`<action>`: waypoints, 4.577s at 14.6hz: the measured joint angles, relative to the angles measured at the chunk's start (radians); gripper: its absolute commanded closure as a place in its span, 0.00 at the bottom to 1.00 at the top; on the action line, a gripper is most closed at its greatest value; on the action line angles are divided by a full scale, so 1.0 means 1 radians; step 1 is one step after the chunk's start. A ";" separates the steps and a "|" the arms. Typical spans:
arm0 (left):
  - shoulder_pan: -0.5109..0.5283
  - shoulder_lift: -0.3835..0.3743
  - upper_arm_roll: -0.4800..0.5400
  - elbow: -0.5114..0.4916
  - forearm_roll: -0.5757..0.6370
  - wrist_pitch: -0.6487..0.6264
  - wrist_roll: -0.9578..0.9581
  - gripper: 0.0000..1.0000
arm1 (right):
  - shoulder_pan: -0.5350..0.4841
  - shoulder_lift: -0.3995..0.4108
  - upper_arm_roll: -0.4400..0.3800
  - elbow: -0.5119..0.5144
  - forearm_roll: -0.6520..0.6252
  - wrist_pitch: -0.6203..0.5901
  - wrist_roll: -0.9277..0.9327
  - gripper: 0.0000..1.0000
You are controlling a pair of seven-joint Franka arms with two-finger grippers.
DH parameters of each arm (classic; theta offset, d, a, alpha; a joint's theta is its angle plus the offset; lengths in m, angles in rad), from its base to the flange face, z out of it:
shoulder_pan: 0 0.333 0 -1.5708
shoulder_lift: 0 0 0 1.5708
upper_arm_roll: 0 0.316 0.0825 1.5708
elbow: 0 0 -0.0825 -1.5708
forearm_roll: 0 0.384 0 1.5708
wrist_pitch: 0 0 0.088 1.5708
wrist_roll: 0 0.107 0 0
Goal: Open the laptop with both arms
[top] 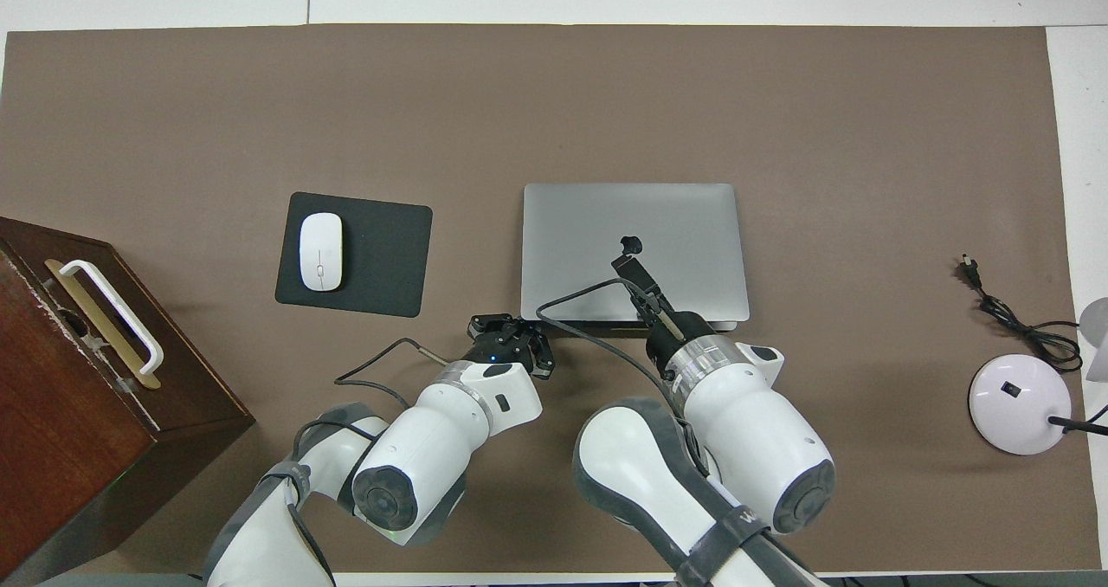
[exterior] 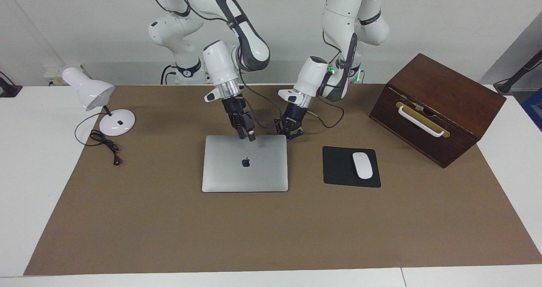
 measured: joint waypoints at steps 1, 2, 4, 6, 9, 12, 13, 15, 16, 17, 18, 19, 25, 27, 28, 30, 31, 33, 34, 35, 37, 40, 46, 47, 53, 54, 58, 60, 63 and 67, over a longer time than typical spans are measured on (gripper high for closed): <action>0.000 0.000 0.000 0.000 0.000 0.000 0.000 1.00 | 0.004 0.001 0.002 -0.001 0.000 0.000 0.000 0.00; 0.000 0.000 0.000 0.000 0.000 0.000 0.000 1.00 | 0.013 0.001 0.002 -0.005 0.005 0.000 0.000 0.00; 0.000 0.000 0.000 0.000 0.000 0.000 0.000 1.00 | 0.048 0.001 0.003 -0.015 0.043 0.012 -0.002 0.00; 0.000 0.000 0.000 0.000 0.000 0.000 0.000 1.00 | 0.083 0.001 0.004 -0.032 0.069 0.030 -0.002 0.00; 0.000 0.000 0.000 0.000 0.000 0.000 0.000 1.00 | 0.090 0.000 0.003 -0.050 0.076 0.033 -0.004 0.00; 0.000 0.000 0.000 0.000 0.000 0.000 0.000 1.00 | 0.059 0.000 0.001 -0.054 0.076 0.026 -0.034 0.00; 0.000 0.000 0.000 0.000 0.000 0.000 0.000 1.00 | 0.047 0.000 0.001 -0.054 0.076 0.022 -0.047 0.00; 0.000 0.000 0.000 0.000 0.000 0.000 0.001 1.00 | 0.026 0.000 0.001 -0.054 0.076 0.008 -0.065 0.00; 0.000 0.000 0.000 0.000 0.000 0.001 0.001 1.00 | 0.017 0.000 0.000 -0.054 0.076 0.000 -0.072 0.00; 0.000 0.001 0.000 0.000 0.000 0.001 0.001 1.00 | 0.007 0.000 0.000 -0.052 0.076 -0.010 -0.080 0.00; 0.000 0.001 0.000 0.000 0.000 0.001 0.001 1.00 | 0.000 0.000 0.000 -0.049 0.076 -0.015 -0.085 0.00; 0.000 0.001 0.000 0.000 0.000 0.001 0.001 1.00 | -0.004 0.000 0.000 -0.044 0.076 -0.018 -0.088 0.00; 0.000 0.001 0.000 0.000 0.000 0.002 0.001 1.00 | -0.007 0.002 0.001 -0.022 0.076 -0.023 -0.088 0.00; 0.000 0.001 0.000 0.000 0.000 0.003 0.002 1.00 | -0.012 0.002 0.001 -0.015 0.076 -0.034 -0.089 0.00; 0.000 0.002 0.000 0.000 0.000 0.003 0.002 1.00 | -0.021 0.002 0.000 -0.012 0.076 -0.047 -0.099 0.00; 0.000 0.002 0.000 0.000 0.000 0.003 0.002 1.00 | -0.043 0.002 0.000 -0.008 0.076 -0.069 -0.150 0.00; 0.000 0.002 0.000 0.000 0.000 0.003 0.002 1.00 | -0.054 0.003 -0.001 -0.007 0.071 -0.076 -0.178 0.00; 0.000 0.002 0.000 0.000 0.000 0.003 0.002 1.00 | -0.081 0.003 -0.001 -0.006 0.036 -0.112 -0.208 0.00; 0.000 0.002 0.000 0.000 0.000 0.004 0.002 1.00 | -0.092 0.004 -0.002 -0.006 0.012 -0.129 -0.209 0.00; 0.000 0.002 0.000 0.000 0.000 0.004 0.002 1.00 | -0.098 0.004 -0.003 -0.006 -0.004 -0.145 -0.209 0.00; -0.001 0.002 0.000 0.000 0.000 0.004 0.002 1.00 | -0.108 0.004 -0.004 -0.006 -0.028 -0.174 -0.210 0.00; -0.001 0.002 0.000 0.000 0.000 0.005 0.002 1.00 | -0.120 0.004 -0.004 -0.009 -0.040 -0.205 -0.211 0.00; -0.001 0.003 0.000 0.000 0.000 0.005 0.002 1.00 | -0.124 0.002 -0.006 -0.013 -0.064 -0.273 -0.219 0.00; -0.001 0.003 0.000 0.000 0.000 0.005 0.002 1.00 | -0.124 0.002 -0.006 -0.013 -0.064 -0.294 -0.220 0.00; -0.001 0.003 0.000 0.000 0.000 0.005 0.002 1.00 | -0.160 -0.012 -0.016 -0.011 -0.244 -0.485 -0.180 0.00; -0.001 0.003 0.000 0.000 0.000 0.005 0.002 1.00 | -0.170 -0.015 -0.020 -0.010 -0.321 -0.517 -0.130 0.00; -0.001 0.003 0.000 0.000 0.000 0.005 0.003 1.00 | -0.203 -0.024 -0.025 0.009 -0.576 -0.609 0.063 0.00; -0.001 0.003 0.000 0.000 0.000 0.006 0.003 1.00 | -0.220 -0.027 -0.025 0.025 -0.625 -0.650 0.096 0.00; -0.001 0.003 0.000 0.000 0.000 0.006 0.003 1.00 | -0.245 -0.031 -0.025 0.050 -0.715 -0.706 0.150 0.00; -0.001 0.003 0.000 0.000 0.000 0.006 0.003 1.00 | -0.295 -0.034 -0.026 0.120 -0.836 -0.795 0.230 0.00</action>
